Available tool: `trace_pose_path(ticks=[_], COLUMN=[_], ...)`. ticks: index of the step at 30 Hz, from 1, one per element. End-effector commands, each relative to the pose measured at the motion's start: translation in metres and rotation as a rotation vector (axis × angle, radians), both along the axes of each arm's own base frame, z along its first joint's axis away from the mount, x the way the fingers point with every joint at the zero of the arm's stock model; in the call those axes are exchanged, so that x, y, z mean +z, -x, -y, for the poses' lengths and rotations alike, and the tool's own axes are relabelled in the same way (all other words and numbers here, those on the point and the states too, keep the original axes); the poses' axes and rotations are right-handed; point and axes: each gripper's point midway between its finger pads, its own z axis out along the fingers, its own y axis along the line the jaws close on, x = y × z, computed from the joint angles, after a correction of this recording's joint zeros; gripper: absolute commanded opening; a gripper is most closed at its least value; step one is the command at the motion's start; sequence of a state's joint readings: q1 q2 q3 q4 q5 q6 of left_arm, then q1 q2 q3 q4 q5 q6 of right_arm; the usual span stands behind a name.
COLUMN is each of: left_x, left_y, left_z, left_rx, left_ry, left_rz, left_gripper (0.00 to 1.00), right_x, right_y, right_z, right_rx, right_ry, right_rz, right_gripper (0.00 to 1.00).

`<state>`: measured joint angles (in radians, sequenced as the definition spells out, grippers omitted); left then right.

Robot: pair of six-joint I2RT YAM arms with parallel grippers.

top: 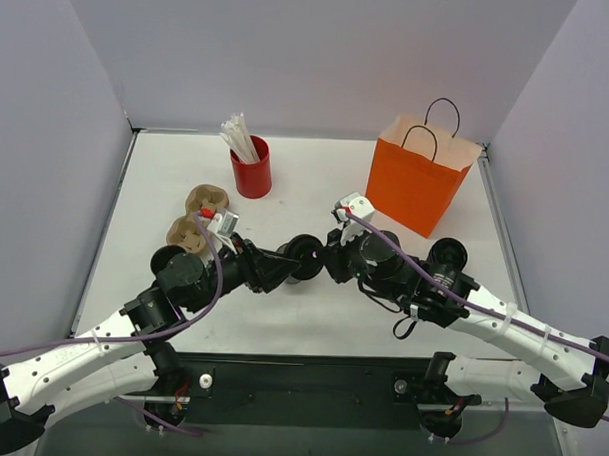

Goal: Pack the takeout coffee

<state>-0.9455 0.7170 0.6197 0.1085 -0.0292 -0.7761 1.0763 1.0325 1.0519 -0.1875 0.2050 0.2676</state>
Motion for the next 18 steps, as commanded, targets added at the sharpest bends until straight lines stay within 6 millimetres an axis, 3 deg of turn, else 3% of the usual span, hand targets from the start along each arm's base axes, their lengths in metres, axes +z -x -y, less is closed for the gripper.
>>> trace_pose_path(ticks=[1,6,7,9,13,15,17,18], left_x=[0.018,0.018,0.005,0.01,-0.01,-0.018,-0.03,-0.031], left_y=[0.0,-0.021,-0.026,-0.044,-0.065,-0.067,-0.064,-0.062], left_z=[-0.002,-0.019,-0.027,-0.045,-0.082,-0.096,-0.109,-0.116], left_rx=[-0.015,0.084,0.103,0.184,0.249,0.257,0.228,0.237], left_ry=[-0.045,-0.218,-0.31,-0.379,-0.618,-0.703,-0.83,-0.855], left_rz=[0.13,0.229,0.232,0.23,0.245,0.264,0.313,0.333], left_gripper=[0.63,0.71,0.73,0.78,0.79,0.79,0.82,0.82], right_x=[0.019,0.005,-0.001,-0.006,-0.025,-0.023,-0.038,-0.032], right_y=[-0.006,-0.015,-0.016,-0.017,-0.033,-0.039,-0.047,-0.051], right_z=[0.009,0.017,0.017,0.014,0.014,0.012,0.011,0.007], right_rx=[-0.052,-0.097,-0.101,-0.096,-0.112,-0.114,-0.125,-0.123], right_ry=[0.011,0.092,0.108,0.106,0.131,0.132,0.181,0.172], right_rz=[0.044,0.015,-0.004,-0.037,-0.134,-0.157,-0.202,-0.207], right_gripper=[0.0,0.0,0.0,0.0,0.0,0.0,0.0,0.0])
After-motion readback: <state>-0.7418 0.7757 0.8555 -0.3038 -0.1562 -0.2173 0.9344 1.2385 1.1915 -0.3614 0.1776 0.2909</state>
